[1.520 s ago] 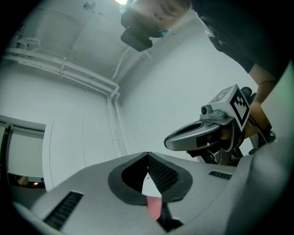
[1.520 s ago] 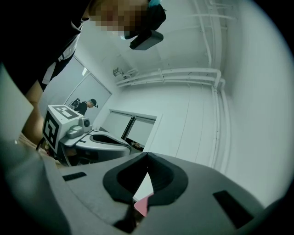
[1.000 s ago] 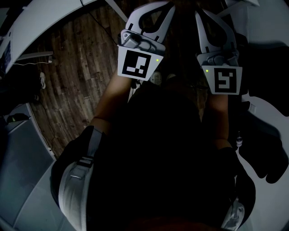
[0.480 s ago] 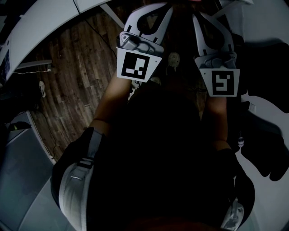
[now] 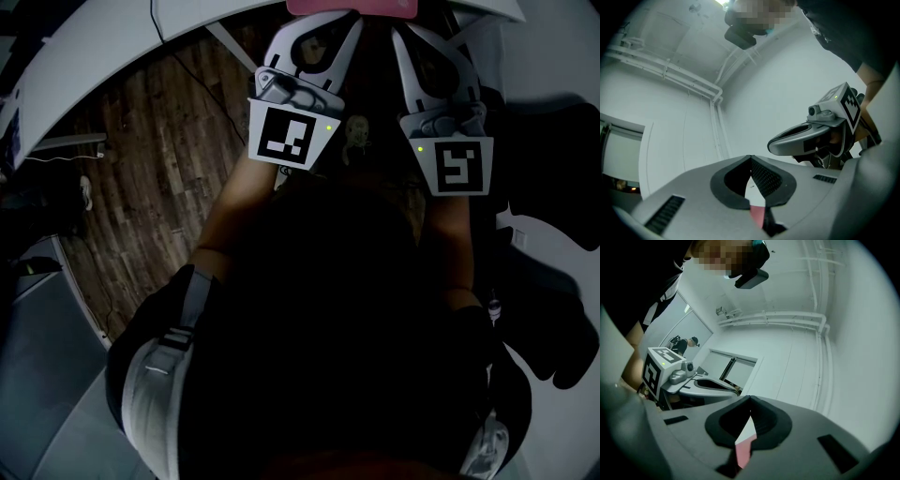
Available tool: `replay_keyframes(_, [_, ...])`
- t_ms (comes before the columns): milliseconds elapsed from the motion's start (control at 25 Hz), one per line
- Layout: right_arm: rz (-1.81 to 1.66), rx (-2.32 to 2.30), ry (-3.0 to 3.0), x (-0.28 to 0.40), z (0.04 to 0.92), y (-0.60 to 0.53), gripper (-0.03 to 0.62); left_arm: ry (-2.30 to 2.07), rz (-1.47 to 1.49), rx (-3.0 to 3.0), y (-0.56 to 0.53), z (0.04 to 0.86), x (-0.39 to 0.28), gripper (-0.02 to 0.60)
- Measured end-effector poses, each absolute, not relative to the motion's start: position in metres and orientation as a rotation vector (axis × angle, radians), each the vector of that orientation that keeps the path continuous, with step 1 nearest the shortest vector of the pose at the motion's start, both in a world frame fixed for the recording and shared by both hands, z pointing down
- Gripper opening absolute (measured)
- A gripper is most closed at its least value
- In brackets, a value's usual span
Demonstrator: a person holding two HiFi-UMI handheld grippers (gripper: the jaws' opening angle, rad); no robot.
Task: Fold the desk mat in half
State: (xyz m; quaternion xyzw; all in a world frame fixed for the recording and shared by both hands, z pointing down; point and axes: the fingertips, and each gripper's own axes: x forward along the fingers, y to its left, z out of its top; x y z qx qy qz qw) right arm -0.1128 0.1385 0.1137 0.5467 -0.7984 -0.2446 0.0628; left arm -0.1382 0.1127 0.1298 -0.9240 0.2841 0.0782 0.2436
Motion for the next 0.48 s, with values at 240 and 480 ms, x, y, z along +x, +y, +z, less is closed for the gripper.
replay_keyframes(240, [-0.729,1.626,-2.425,-0.097,0.117,0.11,0.029,0.798,0.198,-2.536,0.087,0.135,-0.12,0.012])
replay_keyframes(480, [-0.705,1.628,-2.47,-0.078,0.115,0.072,0.029,0.813,0.181,-2.521,0.053,0.133,-0.103,0.012])
